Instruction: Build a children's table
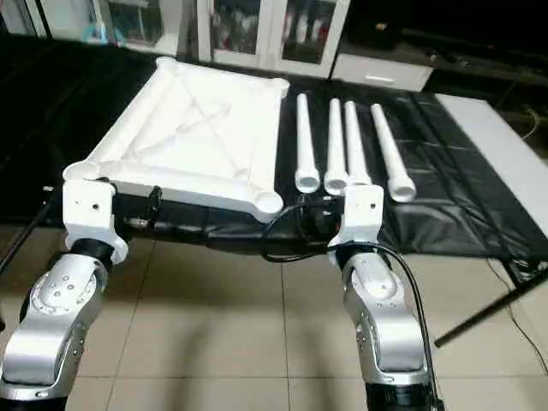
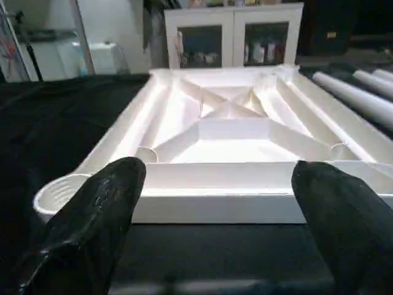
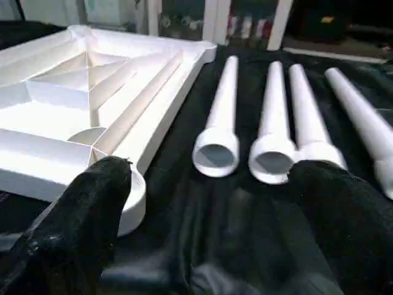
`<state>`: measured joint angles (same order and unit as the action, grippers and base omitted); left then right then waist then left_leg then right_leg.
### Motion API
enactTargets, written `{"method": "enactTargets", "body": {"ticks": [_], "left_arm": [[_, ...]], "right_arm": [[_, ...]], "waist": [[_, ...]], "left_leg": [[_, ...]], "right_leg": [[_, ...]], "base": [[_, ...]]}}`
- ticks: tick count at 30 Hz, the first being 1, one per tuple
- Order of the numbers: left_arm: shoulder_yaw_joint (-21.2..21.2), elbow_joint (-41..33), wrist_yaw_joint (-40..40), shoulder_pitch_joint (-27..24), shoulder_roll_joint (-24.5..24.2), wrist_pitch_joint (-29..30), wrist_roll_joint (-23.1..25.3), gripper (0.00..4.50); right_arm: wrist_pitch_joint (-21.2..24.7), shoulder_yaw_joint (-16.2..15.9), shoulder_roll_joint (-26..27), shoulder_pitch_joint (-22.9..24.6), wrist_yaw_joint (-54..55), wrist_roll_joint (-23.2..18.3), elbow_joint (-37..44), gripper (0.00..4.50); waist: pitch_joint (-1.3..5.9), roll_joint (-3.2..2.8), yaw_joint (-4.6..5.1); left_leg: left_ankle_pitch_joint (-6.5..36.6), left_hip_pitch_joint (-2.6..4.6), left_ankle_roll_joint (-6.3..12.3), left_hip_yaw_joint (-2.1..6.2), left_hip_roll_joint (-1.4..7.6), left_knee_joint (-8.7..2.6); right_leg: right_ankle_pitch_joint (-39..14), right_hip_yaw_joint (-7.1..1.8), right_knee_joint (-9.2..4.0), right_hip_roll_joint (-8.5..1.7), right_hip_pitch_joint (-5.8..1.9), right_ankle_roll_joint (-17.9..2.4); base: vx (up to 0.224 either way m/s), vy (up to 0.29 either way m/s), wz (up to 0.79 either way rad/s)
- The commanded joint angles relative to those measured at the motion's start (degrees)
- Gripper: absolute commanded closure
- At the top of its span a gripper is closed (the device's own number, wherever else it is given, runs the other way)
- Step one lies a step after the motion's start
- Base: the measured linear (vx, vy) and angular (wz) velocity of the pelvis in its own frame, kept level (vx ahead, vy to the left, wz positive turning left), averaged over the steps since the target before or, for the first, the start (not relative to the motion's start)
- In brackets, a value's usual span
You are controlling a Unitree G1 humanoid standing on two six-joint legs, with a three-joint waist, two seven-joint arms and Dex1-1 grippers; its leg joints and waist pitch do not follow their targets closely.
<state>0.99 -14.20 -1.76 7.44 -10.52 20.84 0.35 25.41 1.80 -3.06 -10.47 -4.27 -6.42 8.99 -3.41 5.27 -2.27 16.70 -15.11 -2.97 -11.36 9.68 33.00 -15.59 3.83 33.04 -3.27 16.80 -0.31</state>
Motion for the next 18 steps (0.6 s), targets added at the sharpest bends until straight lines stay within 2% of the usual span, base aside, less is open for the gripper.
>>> {"method": "enactTargets", "body": {"ticks": [1, 2, 3, 4, 5, 6, 7, 8, 9, 10, 11, 12, 13, 14, 15, 16, 17, 18], "left_arm": [[-0.8, 0.5, -0.4, 0.5, 0.1, 0.7, 0.8, 0.1], [-0.8, 0.5, -0.3, 0.5, -0.1, 0.8, 0.7, 0.1], [-0.9, 0.5, -0.3, 0.5, -0.2, 0.9, 0.6, 0.1], [-1.0, 0.5, -0.3, 0.5, -0.3, 1.0, 0.5, 0.1], [-1.0, 0.5, -0.3, 0.5, -0.3, 1.1, 0.5, 0.1], [-1.1, 0.6, -0.5, 0.6, -0.3, 1.3, 0.5, 0.1], [-1.1, 0.6, -0.6, 0.7, -0.3, 1.3, 0.5, 0.1], [-1.1, 0.7, -0.6, 0.7, -0.2, 1.3, 0.6, 0.1], [-1.1, 0.7, -0.7, 0.8, -0.1, 1.3, 0.7, 0.1], [-1.1, 0.7, -0.7, 0.8, -0.1, 1.3, 0.7, 0.1], [-1.1, 0.8, -0.8, 0.8, 0.0, 1.4, 0.8, 0.1], [-1.3, 0.8, -0.9, 0.9, -0.1, 1.4, 0.8, 0.1], [-1.3, 0.9, -0.9, 0.9, -0.1, 1.4, 0.8, 0.1], [-1.3, 0.9, -0.9, 1.0, -0.1, 1.5, 0.8, 0.1], [-1.3, 1.0, -1.0, 1.0, -0.2, 1.5, 0.8, 0.1], [-1.3, 1.0, -1.0, 1.0, -0.2, 1.5, 0.8, 0.1], [-1.3, 1.1, -1.0, 1.1, -0.4, 1.5, 0.8, 0.1], [-1.3, 1.2, -1.1, 1.3, -0.4, 1.5, 0.8, 0.1]], "right_arm": [[0.8, 0.1, -0.6, 0.7, -0.3, -0.1, 1.7, 0.0], [0.8, 0.0, -0.6, 0.8, -0.3, -0.1, 1.7, 0.0], [0.8, 0.0, -0.6, 0.8, -0.3, -0.1, 1.6, 0.0], [0.5, 0.0, -0.5, 0.7, -0.2, -0.3, 1.6, 0.0], [0.5, 0.1, -0.4, 0.7, -0.1, -0.3, 1.6, 0.0], [0.2, 0.2, -0.1, 0.4, 0.0, -0.6, 1.7, 0.0], [0.2, 0.2, -0.1, 0.4, 0.1, -0.6, 1.7, 0.0], [0.2, 0.2, 0.0, 0.3, 0.1, -0.7, 1.7, 0.0], [0.2, 0.2, 0.0, 0.3, 0.0, -0.6, 1.8, 0.0], [0.2, 0.2, 0.0, 0.3, 0.0, -0.6, 1.8, 0.0], [0.2, 0.2, 0.0, 0.3, 0.0, -0.6, 1.8, 0.0], [0.2, 0.0, -0.2, 0.5, -0.1, -0.3, 1.8, 0.0], [0.2, 0.0, -0.2, 0.5, -0.2, -0.3, 1.8, 0.0], [0.2, 0.0, -0.2, 0.6, -0.2, -0.3, 1.8, 0.0], [0.2, -0.1, -0.2, 0.6, -0.1, -0.3, 1.8, 0.0], [0.2, -0.1, -0.3, 0.6, -0.1, -0.3, 1.8, 0.0], [0.3, -0.2, -0.5, 0.6, -0.2, -0.3, 1.8, 0.0], [0.3, -0.2, -0.7, 0.6, -0.2, -0.3, 1.8, 0.0]], "waist": [[4.53, -0.78, -0.95], [4.85, -1.0, -1.17], [5.35, -1.64, 0.49], [5.58, -1.45, 4.03], [5.49, -1.01, 4.06], [4.14, -0.28, 3.61], [4.43, 0.94, 3.3], [4.79, 3.09, -0.94], [4.71, 3.12, -1.01], [4.12, 3.61, -1.02], [3.98, 2.72, -1.62], [3.41, 1.94, -1.08], [3.16, 1.0, -1.63], [2.41, -3.25, -0.68], [1.33, -4.53, 0.92], [2.77, -5.66, 1.83], [4.95, -4.63, 2.13], [4.61, -4.92, 1.46]], "left_leg": [[-1.9, -1.06, 5.9, 0.79, -0.54, -2.93], [-6.8, -0.09, 7.14, 1.48, -0.95, -2.86], [-15.0, 6.69, 11.46, 4.62, 0.82, -2.86], [-25.0, 15.31, 21.02, 12.16, 7.44, -2.3], [-29.1, 15.18, 24.93, 13.0, 8.9, -1.62], [-26.4, 9.63, 25.64, 9.62, 4.83, -3.1], [-21.6, 7.81, 21.91, 6.53, 0.25, -1.67], [3.8, -2.76, 13.18, 2.08, -8.75, 8.38], [4.9, -5.85, 10.22, 4.51, -6.39, 11.4], [1.5, -9.26, 3.19, 6.92, -3.19, 14.3], [0.1, -9.34, 0.31, 7.54, -2.5, 14.4], [-4.6, -9.54, -1.45, 7.9, -0.56, 12.61], [-7.7, -8.66, -1.02, 7.5, -0.1, 10.16], [-13.5, -5.68, 3.72, 6.85, 0.72, -0.44], [-1.4, -4.41, 3.8, 8.94, 2.2, -3.57], [10.4, -2.0, 5.04, 12.02, 4.9, -4.35], [14.8, 2.56, 9.88, 14.26, 7.07, -3.2], [6.5, 2.32, 14.18, 13.22, 5.73, -1.58]], "right_leg": [[3.0, -3.3, -2.14, -2.12, -5.42, -11.2], [11.2, -2.72, -0.84, -0.74, -5.22, -9.1], [15.1, -0.41, 2.6, 1.26, 0.49, -5.1], [-2.1, 0.97, 7.34, -1.48, 12.06, 1.6], [-6.6, 0.42, 8.34, -3.18, 13.56, 4.3], [-0.4, -0.6, 7.08, -4.15, 12.37, 2.4], [5.0, -1.81, 2.88, -4.05, 9.82, -0.2], [3.4, -14.51, -2.05, -11.26, -4.37, -13.1], [6.9, -15.87, -1.92, -13.88, -6.54, -19.8], [16.0, -13.24, -0.36, -13.54, -7.24, -25.4], [19.0, -12.11, -0.54, -13.5, -6.59, -27.7], [17.0, -7.46, -2.07, -13.22, -4.7, -28.0], [11.9, -5.08, -3.42, -11.7, -3.41, -27.3], [-8.4, 1.05, -3.66, -3.0, -3.41, -16.7], [-13.2, 3.15, 0.27, 1.55, -1.5, -11.4], [-13.3, 2.62, 6.92, 2.51, 1.57, -7.4], [-9.7, 1.27, 9.39, 1.18, 4.38, -1.8], [-6.6, 1.21, 10.05, 0.96, 6.49, 1.6]], "base": [[0.203, 0.035, 0.09], [0.203, 0.035, 0.09], [0.272, -0.015, 0.16], [0.277, -0.082, 0.0], [0.277, -0.082, 0.0], [0.116, -0.094, -0.24], [0.055, -0.076, 0.01], [0.055, -0.076, 0.01], [0.181, 0.01, 0.15], [0.236, 0.056, -0.07], [0.236, 0.056, -0.07], [0.196, 0.041, -0.13], [0.186, 0.044, 0.03], [0.186, 0.044, 0.03], [0.175, 0.12, 0.1], [0.199, 0.124, 0.09], [0.199, 0.124, 0.09], [0.209, 0.068, 0.12]]}}
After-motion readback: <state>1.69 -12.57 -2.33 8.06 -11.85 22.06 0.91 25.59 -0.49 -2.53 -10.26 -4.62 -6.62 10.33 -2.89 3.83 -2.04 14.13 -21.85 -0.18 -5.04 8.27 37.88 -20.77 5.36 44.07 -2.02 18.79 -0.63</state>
